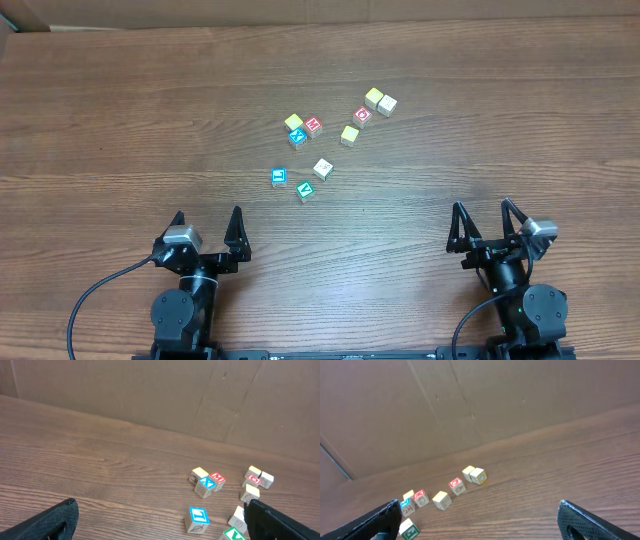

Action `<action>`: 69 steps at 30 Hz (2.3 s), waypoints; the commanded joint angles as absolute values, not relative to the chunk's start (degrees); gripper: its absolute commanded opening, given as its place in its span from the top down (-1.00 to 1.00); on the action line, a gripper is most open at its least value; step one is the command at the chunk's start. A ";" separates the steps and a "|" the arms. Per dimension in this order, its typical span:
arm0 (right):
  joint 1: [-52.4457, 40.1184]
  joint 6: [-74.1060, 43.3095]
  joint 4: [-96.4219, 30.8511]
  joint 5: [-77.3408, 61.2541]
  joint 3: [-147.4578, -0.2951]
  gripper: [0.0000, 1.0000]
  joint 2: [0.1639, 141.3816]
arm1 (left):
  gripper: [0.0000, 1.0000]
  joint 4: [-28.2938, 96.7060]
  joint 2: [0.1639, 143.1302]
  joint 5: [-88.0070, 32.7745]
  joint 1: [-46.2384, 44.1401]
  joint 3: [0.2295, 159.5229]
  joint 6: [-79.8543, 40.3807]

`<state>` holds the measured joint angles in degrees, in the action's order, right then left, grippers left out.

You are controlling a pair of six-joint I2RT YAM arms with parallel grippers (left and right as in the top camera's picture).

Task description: Flip 5 blocks

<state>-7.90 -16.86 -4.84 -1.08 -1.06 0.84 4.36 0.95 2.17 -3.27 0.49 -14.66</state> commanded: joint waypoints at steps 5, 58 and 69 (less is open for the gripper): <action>-7.70 -16.25 -4.78 -1.19 -0.45 -1.00 0.16 | -0.99 4.25 0.25 1.87 -2.92 0.27 -13.93; -7.70 -16.45 -10.94 -11.70 -7.44 -1.00 5.32 | -1.00 7.57 8.95 -8.27 -3.03 4.47 -14.11; -7.70 -16.43 -26.17 -22.79 -33.85 -1.00 35.66 | -1.00 20.47 37.78 -16.56 -3.05 30.52 -13.67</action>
